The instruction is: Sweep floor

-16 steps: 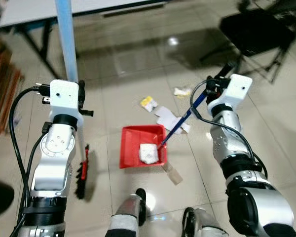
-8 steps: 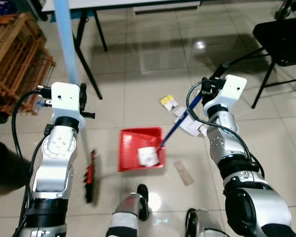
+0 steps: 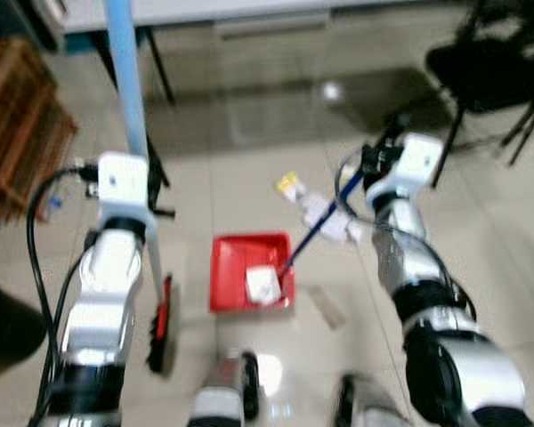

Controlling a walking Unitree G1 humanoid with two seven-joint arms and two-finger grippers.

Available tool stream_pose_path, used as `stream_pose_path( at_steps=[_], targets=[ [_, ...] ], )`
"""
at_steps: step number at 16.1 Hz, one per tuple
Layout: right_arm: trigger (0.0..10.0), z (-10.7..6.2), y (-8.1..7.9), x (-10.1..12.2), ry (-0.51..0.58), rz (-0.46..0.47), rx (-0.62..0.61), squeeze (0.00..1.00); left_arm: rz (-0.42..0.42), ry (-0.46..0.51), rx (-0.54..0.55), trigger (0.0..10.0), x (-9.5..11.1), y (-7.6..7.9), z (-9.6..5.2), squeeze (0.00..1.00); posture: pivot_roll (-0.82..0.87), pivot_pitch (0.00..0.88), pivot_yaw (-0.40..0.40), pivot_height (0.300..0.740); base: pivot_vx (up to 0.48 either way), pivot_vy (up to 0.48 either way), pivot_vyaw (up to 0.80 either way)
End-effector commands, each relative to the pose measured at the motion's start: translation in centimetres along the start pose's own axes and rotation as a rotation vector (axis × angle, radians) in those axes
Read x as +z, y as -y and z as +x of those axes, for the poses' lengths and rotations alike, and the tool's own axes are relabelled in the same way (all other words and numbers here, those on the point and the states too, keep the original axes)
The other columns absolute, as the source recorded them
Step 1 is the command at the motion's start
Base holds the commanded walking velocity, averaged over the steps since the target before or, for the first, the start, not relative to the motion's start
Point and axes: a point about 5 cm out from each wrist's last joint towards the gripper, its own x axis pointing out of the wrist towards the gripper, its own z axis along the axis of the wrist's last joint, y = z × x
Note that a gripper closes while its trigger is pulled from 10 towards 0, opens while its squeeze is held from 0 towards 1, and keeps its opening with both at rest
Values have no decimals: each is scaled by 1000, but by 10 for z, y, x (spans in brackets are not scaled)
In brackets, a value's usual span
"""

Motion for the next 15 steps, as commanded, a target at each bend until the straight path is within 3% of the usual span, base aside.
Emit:
stream_pose_path(
  at_steps=[1, 15],
  targets=[
    [10000, 1, -1, 4, 23, 9, 3, 0, 15, 53, 9, 10000, 12, -2, 0, 0, 60, 189, 76, 740, 0, 371, 0],
    [10000, -2, 0, 0, 3, 10, 8, 0, 11, 38, 10, 10000, 10, -1, -2, 0, 62, 211, 71, 740, 0, 371, 0]
  ],
)
